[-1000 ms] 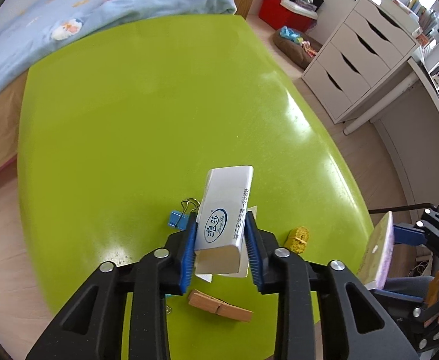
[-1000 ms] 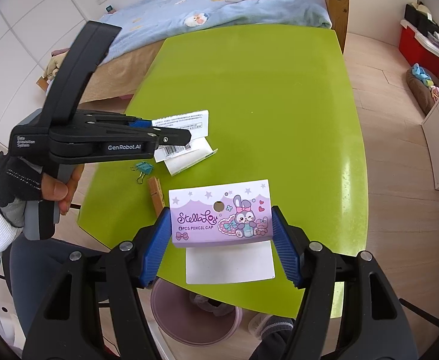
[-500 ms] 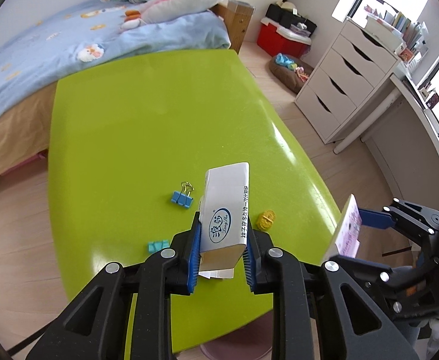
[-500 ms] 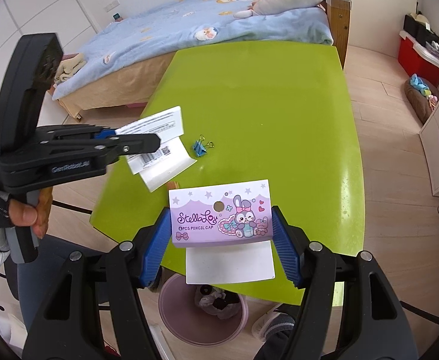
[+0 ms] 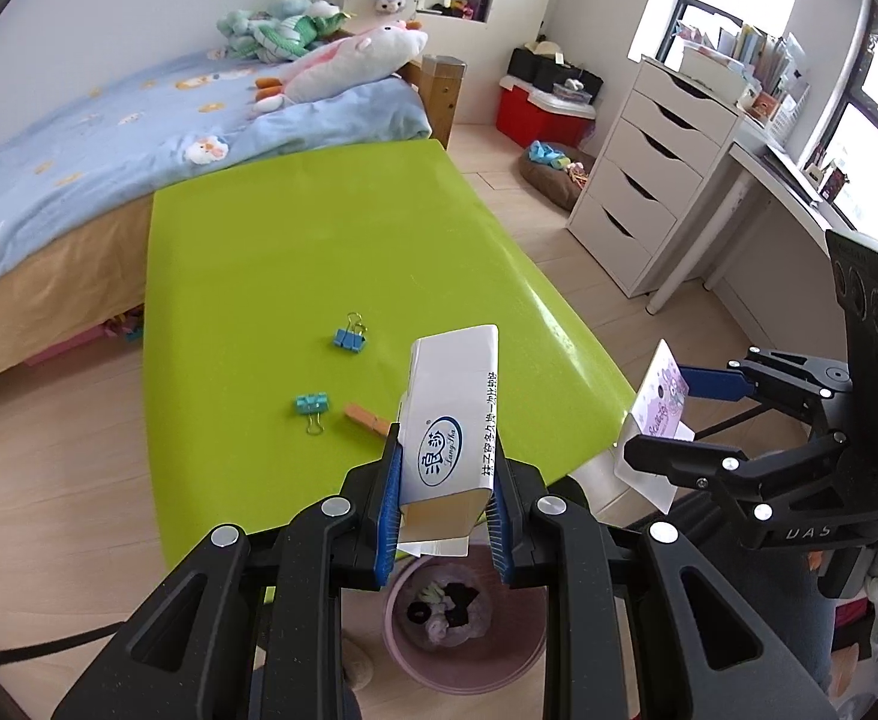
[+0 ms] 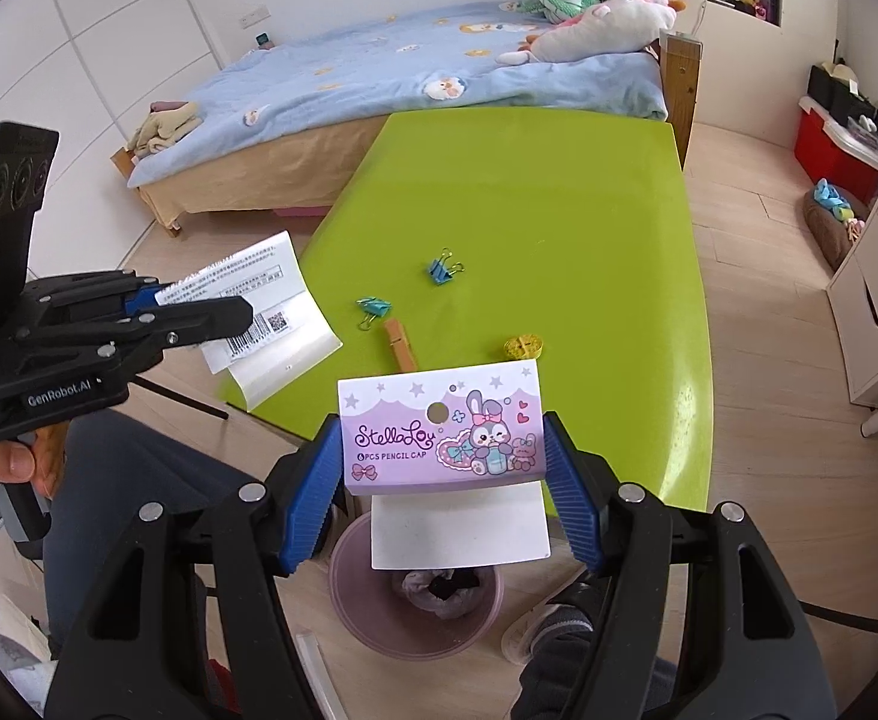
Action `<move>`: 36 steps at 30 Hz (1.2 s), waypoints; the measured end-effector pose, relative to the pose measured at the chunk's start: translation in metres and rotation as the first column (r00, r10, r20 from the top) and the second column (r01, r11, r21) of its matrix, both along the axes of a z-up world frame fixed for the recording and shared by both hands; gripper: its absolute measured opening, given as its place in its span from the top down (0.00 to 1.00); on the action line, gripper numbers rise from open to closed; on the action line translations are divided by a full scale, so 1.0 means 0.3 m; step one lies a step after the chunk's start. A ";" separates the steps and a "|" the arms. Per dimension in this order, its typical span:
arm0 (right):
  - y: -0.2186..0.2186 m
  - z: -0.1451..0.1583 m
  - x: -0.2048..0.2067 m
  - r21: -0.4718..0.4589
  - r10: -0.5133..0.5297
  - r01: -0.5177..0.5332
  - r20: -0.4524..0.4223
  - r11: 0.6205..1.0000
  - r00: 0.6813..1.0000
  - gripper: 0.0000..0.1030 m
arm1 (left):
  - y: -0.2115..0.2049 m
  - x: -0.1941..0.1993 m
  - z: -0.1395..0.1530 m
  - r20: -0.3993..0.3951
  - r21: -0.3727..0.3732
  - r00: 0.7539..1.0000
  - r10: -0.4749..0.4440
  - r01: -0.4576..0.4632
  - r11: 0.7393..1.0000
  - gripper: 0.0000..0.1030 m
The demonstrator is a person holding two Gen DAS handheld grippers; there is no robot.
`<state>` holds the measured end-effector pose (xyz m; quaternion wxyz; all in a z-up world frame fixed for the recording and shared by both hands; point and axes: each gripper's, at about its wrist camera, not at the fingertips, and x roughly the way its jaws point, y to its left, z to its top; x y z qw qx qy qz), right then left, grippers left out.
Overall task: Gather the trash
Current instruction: 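Drop the purple card into the pink wastebasket with the right gripper while the left gripper drops the white box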
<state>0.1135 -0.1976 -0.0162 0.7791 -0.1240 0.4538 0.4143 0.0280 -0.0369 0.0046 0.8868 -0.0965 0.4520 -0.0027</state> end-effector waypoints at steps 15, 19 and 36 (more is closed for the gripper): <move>-0.054 -0.094 -0.215 -0.034 0.053 -0.055 -0.055 0.998 0.997 0.37 | -0.065 -0.242 -0.070 -0.010 -0.032 0.999 0.033 -0.034 0.999 0.77; -0.043 -0.124 -0.248 -0.036 0.075 -0.078 -0.079 0.996 0.994 0.37 | -0.060 -0.282 -0.075 -0.011 -0.043 0.999 0.045 -0.045 0.998 0.77; -0.093 -0.111 -0.231 -0.026 0.002 -0.004 -0.077 1.000 0.997 0.08 | -0.120 -0.293 -0.111 -0.042 -0.059 0.999 -0.011 0.009 0.998 0.76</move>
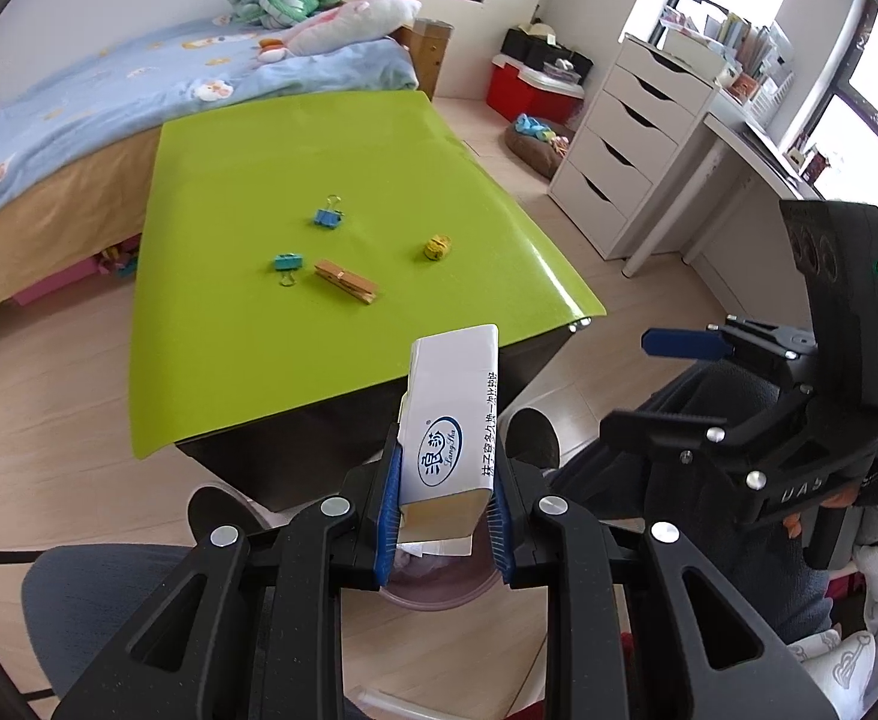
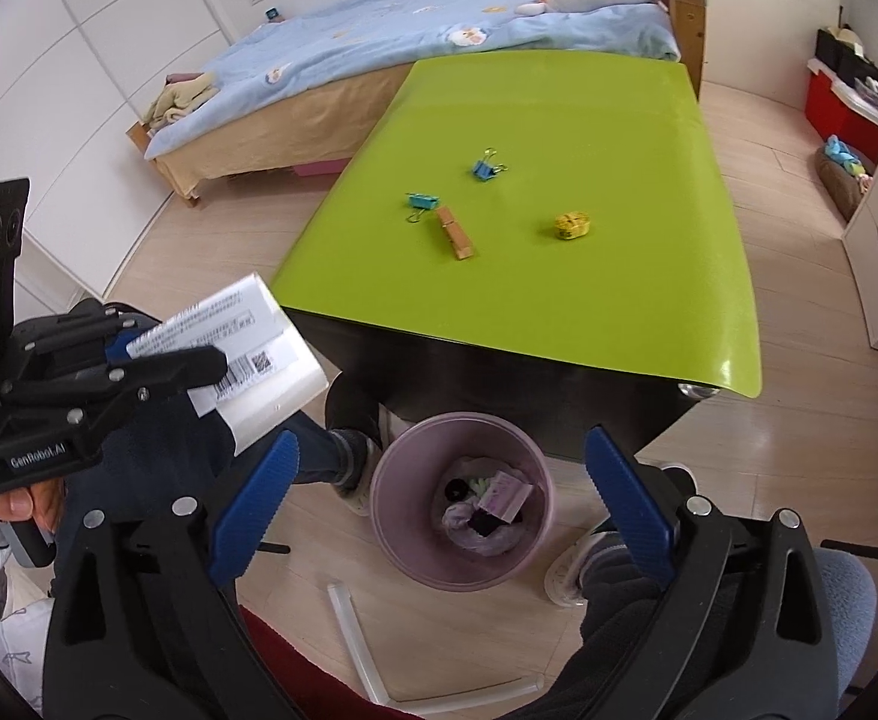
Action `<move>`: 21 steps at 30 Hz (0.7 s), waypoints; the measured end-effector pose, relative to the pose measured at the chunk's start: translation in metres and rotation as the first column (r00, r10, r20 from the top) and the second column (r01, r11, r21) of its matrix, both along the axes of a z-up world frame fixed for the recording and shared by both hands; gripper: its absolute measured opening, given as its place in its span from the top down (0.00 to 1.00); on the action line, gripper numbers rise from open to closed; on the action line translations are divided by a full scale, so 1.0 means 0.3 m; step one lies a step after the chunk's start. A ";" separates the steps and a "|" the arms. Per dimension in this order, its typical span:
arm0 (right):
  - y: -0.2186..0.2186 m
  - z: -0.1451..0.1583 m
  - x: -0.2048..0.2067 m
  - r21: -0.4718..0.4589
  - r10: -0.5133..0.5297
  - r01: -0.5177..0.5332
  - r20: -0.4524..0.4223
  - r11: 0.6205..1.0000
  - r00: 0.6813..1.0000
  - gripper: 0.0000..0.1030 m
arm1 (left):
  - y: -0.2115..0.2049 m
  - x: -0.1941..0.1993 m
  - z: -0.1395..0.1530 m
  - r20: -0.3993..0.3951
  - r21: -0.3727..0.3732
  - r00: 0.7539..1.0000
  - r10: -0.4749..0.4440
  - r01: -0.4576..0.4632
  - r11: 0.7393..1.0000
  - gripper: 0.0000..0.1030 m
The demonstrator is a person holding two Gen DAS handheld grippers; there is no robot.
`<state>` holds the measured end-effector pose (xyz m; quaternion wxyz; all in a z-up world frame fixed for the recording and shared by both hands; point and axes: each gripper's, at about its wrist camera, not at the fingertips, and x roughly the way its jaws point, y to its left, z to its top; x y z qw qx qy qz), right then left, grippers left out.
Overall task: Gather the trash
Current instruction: 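Drop the purple card into the pink wastebasket with the right gripper while the left gripper drops the white box, then grasp the yellow coiled band on the table with the right gripper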
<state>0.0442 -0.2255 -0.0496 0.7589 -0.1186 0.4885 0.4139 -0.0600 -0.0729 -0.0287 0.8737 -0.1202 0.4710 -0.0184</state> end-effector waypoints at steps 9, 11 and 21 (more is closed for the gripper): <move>-0.100 0.031 0.041 0.016 -0.084 0.084 0.021 0.996 0.996 0.08 | -0.063 0.044 -0.026 -0.025 0.001 0.998 -0.061 0.061 0.998 0.34; -0.118 0.035 0.048 0.020 -0.096 0.096 0.022 0.995 0.995 0.08 | -0.066 0.049 -0.029 -0.020 0.003 0.998 -0.057 0.058 0.998 0.16; -0.120 0.021 0.040 0.040 -0.095 0.094 0.004 0.995 0.996 0.05 | -0.021 0.046 -0.039 -0.027 0.021 1.000 0.015 -0.014 1.000 0.08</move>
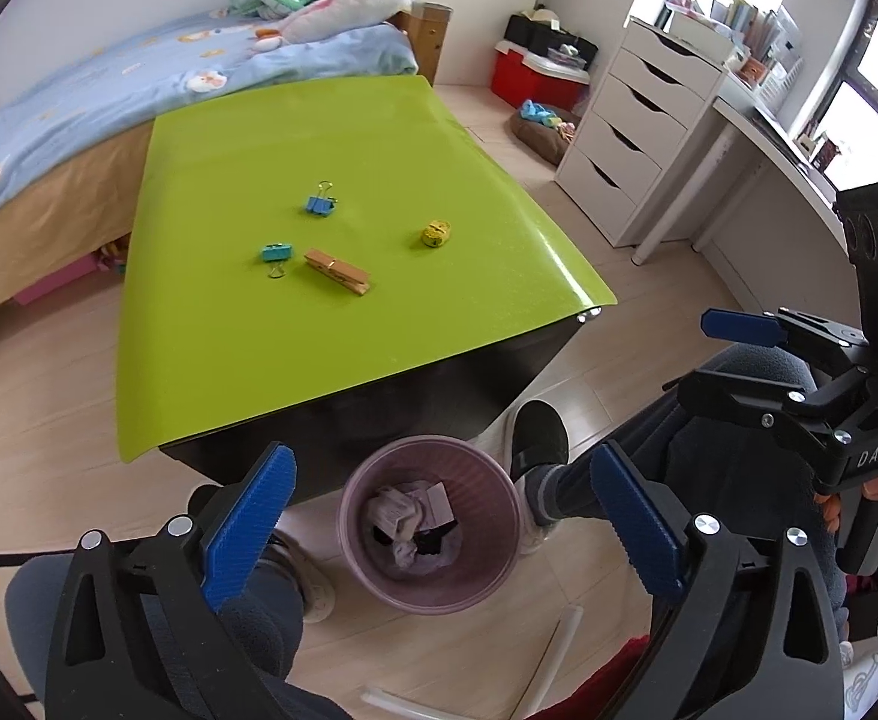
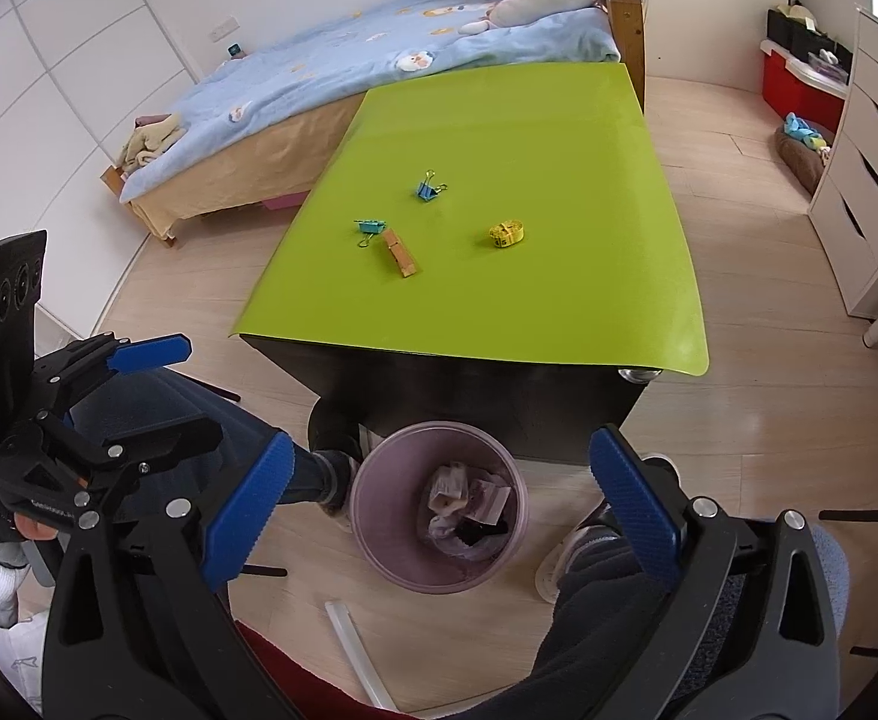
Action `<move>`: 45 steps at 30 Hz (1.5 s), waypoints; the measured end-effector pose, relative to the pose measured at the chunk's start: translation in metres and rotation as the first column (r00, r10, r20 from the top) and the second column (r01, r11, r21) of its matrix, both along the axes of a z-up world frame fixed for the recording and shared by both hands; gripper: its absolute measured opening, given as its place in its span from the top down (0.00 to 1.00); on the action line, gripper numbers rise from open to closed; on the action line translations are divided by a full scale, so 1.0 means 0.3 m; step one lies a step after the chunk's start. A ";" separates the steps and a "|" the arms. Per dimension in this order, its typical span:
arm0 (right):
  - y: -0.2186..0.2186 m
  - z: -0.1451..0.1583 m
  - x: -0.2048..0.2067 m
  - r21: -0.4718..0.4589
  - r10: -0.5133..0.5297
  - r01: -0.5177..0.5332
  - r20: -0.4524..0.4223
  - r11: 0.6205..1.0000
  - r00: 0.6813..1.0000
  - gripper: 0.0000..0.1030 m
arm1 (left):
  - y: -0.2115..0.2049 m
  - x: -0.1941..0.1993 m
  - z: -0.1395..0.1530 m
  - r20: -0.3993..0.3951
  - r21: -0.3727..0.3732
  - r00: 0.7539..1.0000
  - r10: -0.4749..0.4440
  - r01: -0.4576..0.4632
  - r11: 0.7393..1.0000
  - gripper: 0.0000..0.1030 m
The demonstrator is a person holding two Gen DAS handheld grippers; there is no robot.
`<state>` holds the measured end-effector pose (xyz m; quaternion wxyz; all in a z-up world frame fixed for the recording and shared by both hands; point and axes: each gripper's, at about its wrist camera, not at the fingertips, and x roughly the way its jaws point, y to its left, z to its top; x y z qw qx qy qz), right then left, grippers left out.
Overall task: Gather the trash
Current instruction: 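Grasp the yellow coiled band on the table with the right gripper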
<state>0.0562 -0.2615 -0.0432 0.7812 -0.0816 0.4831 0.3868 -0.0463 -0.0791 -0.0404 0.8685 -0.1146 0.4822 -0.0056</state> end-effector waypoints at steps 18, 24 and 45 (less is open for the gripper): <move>0.068 0.014 0.035 -0.013 0.010 -0.010 0.014 1.000 1.000 0.04 | 0.095 0.011 0.000 0.005 -0.029 0.997 0.074 -0.074 0.997 0.08; 0.150 0.036 0.143 -0.046 0.029 -0.026 0.051 0.999 0.998 0.04 | 0.127 0.022 0.020 0.023 -0.026 0.995 0.094 -0.093 0.995 0.08; 0.514 -0.198 0.502 -0.325 0.290 -0.273 0.001 0.905 0.957 0.13 | 0.195 0.055 0.016 0.015 -0.047 0.989 0.149 -0.148 0.988 0.08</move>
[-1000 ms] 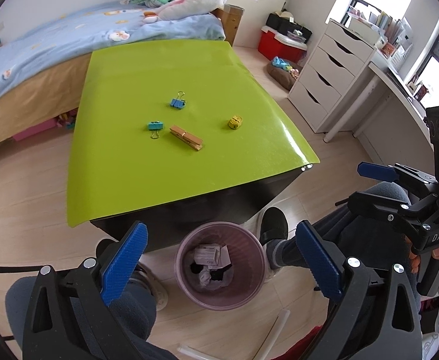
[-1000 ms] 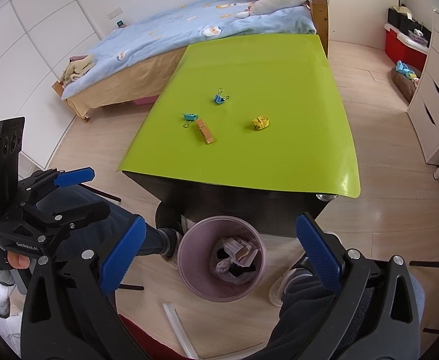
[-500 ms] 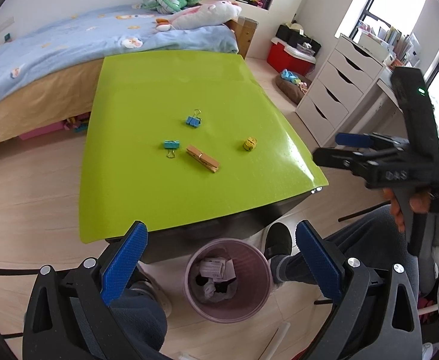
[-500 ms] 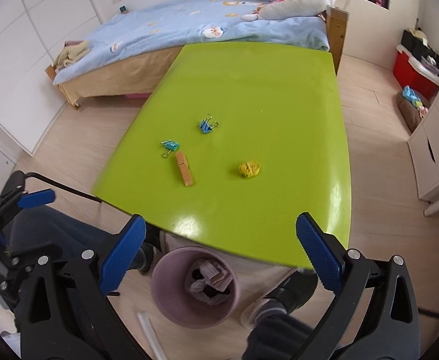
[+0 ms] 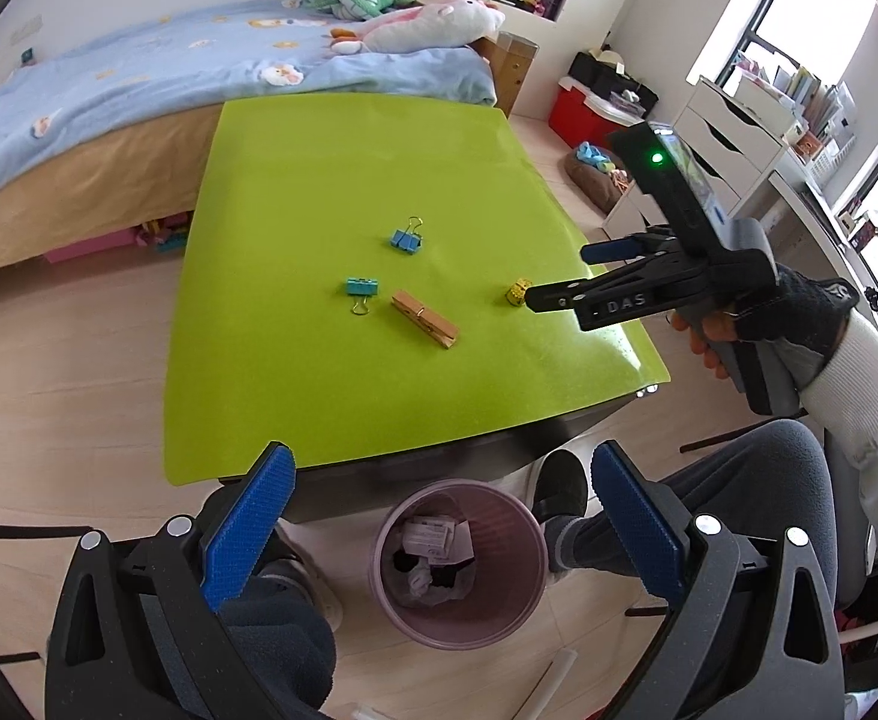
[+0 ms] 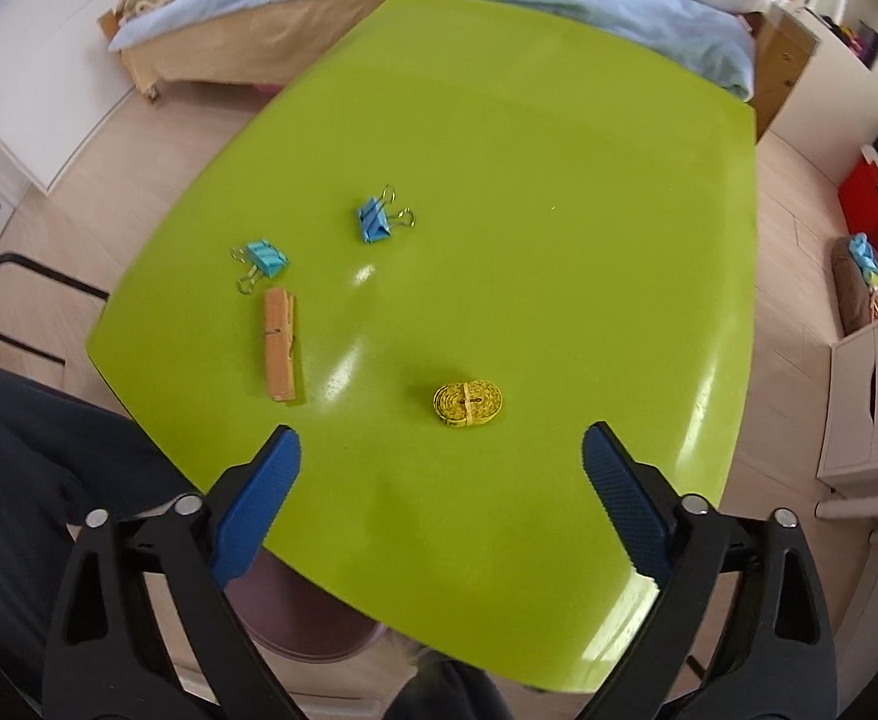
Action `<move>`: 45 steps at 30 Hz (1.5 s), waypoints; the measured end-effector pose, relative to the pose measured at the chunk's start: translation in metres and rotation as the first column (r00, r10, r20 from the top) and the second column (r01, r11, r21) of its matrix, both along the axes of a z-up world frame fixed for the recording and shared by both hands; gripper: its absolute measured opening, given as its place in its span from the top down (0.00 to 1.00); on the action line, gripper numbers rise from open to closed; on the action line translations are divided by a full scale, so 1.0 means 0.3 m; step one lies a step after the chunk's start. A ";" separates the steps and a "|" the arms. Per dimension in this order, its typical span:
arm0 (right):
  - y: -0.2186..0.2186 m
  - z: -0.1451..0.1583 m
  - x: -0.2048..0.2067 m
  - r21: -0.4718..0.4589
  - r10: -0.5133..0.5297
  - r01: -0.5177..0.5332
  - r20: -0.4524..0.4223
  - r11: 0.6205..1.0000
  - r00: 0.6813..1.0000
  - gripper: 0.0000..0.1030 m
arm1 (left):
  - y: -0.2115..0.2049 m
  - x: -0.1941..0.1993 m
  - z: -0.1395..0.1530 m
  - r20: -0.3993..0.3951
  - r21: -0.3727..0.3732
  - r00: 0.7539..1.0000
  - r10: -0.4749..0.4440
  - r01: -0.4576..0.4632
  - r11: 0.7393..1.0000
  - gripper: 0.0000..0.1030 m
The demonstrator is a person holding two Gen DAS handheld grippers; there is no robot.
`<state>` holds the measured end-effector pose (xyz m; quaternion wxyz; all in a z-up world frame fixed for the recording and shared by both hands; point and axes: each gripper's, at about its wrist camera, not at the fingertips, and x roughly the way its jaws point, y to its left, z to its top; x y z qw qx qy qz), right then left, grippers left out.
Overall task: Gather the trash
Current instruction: 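Grasp the yellow coiled band on the table with the right gripper, then grasp the wooden clothespin with the left gripper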
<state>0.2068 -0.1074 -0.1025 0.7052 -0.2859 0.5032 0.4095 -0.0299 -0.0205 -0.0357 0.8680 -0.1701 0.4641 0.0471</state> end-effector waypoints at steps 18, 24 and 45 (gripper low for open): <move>0.057 -0.120 0.064 -0.073 0.027 -0.029 -0.030 0.997 0.999 0.73 | 0.016 0.034 -0.046 -0.034 -0.024 0.999 0.003 -0.004 1.000 0.08; 0.026 -0.097 0.057 -0.046 -0.016 0.015 -0.019 0.999 1.000 0.73 | 0.010 0.074 -0.049 -0.036 -0.025 0.999 -0.006 0.005 1.000 0.07; -0.177 0.040 0.063 0.039 -0.214 0.216 -0.033 0.976 0.976 0.73 | 0.027 0.461 -0.177 -0.186 -0.016 0.964 0.188 -0.194 0.981 0.08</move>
